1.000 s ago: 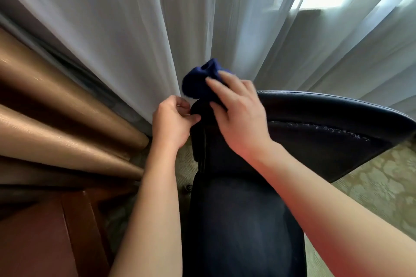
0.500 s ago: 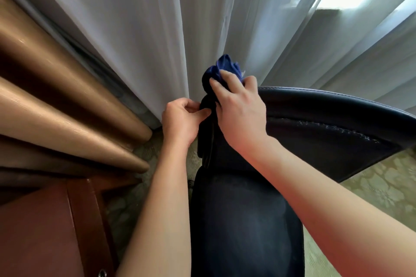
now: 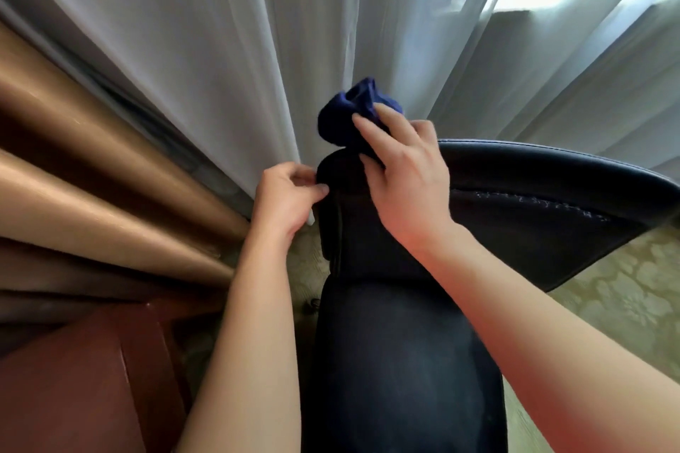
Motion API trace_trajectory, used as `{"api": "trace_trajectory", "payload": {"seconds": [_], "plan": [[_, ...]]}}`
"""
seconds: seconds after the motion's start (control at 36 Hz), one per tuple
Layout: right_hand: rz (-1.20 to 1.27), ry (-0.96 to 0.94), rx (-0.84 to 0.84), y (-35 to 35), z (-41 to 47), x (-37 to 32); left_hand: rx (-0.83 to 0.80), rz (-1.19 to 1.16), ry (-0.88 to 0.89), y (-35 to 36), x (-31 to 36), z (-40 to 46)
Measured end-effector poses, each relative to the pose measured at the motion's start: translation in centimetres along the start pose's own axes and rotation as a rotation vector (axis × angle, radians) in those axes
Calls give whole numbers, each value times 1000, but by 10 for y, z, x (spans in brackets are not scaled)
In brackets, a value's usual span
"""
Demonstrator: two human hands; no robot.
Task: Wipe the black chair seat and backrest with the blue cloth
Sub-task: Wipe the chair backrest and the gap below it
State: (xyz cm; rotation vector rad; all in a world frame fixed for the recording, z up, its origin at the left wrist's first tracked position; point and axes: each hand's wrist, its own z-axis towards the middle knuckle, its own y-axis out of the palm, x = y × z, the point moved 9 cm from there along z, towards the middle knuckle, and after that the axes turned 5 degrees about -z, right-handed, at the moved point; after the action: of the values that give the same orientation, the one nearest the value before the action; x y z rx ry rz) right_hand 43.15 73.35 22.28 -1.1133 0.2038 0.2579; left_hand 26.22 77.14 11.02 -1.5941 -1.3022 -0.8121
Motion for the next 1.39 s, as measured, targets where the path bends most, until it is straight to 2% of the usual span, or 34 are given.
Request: {"api": "trace_trajectory", "payload": {"seconds": [0.11, 0.19, 0.31, 0.42, 0.47, 0.56, 0.72, 0.81, 0.92, 1.0, 1.11, 1.19, 1.31, 1.39], "plan": [[-33, 135, 21, -14, -5, 44, 75, 123, 151, 2, 24, -4], [-34, 112, -38, -9, -11, 49, 116, 227, 183, 6, 35, -6], [169, 150, -95, -14, -10, 62, 147, 353, 179, 9, 41, -15], [417, 207, -60, -36, -22, 82, 149, 387, 346, 29, 74, -45], [520, 224, -43, -48, -30, 91, 132, 388, 501, 46, 99, -66], [689, 238, -37, -67, -41, 99, 23, 416, 687, 82, 126, -95], [876, 304, -120, -104, -70, 129, -88, 502, 764, 139, 138, -133], [917, 388, -140, -117, -94, 158, -108, 574, 687, 166, 131, -146], [937, 586, -61, -128, -127, 198, -182, 584, 529, 201, 111, -165], [867, 711, -10, -133, -154, 230, -252, 513, 401, 235, 92, -186], [737, 842, 33, -137, -186, 266, -417, 303, 112, 277, 56, -208], [695, 910, 24, -131, -204, 286, -502, 191, 3, 302, 40, -223], [664, 913, -45, -120, -220, 295, -438, 154, -69, 313, 27, -229], [783, 859, -103, -116, -223, 288, -335, 96, -123, 309, 22, -229]]}}
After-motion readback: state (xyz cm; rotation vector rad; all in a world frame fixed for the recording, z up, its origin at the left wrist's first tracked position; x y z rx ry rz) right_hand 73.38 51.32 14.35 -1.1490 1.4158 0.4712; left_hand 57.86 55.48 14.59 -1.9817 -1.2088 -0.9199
